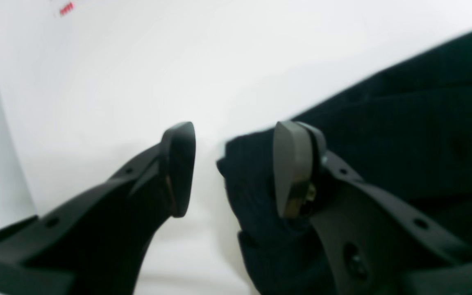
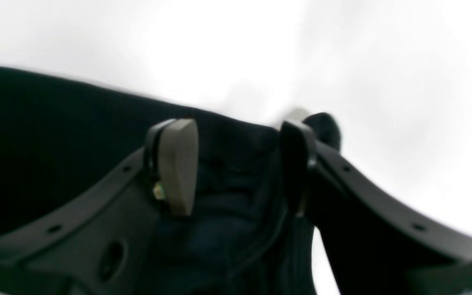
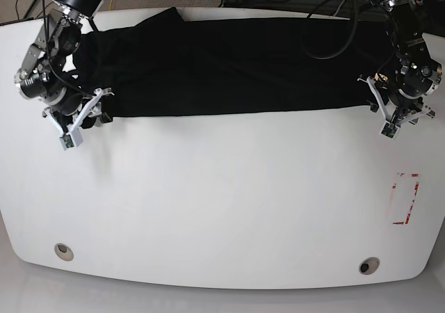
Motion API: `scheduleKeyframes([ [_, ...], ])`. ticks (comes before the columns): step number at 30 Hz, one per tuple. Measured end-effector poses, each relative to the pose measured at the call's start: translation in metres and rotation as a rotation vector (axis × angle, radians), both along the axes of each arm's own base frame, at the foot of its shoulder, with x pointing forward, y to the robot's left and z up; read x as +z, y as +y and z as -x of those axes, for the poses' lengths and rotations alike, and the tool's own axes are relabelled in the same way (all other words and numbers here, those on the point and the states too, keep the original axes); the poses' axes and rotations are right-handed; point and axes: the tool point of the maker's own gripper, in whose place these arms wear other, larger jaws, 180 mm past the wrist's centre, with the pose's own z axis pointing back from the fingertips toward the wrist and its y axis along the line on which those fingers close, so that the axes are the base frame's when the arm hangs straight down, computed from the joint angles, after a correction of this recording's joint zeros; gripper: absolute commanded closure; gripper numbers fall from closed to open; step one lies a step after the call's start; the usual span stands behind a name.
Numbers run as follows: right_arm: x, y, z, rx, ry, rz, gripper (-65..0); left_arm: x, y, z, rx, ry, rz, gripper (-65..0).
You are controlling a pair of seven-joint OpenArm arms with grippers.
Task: Layout the t-shirt on the table in an organized manner, then fold the t-shirt properly
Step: 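Regrasp the strip end with the right gripper and pull it straight, then pull the strip end with the right gripper to tighten the strip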
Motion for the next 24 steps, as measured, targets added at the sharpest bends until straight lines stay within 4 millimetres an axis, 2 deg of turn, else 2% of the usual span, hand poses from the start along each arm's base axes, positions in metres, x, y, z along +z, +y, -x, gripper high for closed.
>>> scheduleKeyframes([
  [6, -0.018, -0.015, -0.011, -0.035, -0.017, 0.067, -31.2, -0.012, -0.012, 0.001, -0.031, 0.033, 0.016, -28.7],
  [11, -0.038, -0.031, -0.003, -0.057, 0.038, 0.131, -31.2, -0.025, -0.013, 0.007, -0.023, 0.068, 0.044, -28.7],
  [19, -0.060, -0.031, 0.000, -0.073, 0.058, 0.090, -30.1, -0.034, -0.009, 0.016, -0.014, 0.099, 0.044, -28.7],
  [21, -0.067, -0.030, 0.003, -0.076, 0.074, 0.077, -27.4, -0.037, -0.011, 0.016, -0.020, 0.094, 0.055, -28.7],
  [24, -0.068, -0.029, 0.003, -0.080, 0.070, 0.061, -17.1, -0.043, -0.013, 0.019, -0.023, 0.095, 0.073, -28.7],
])
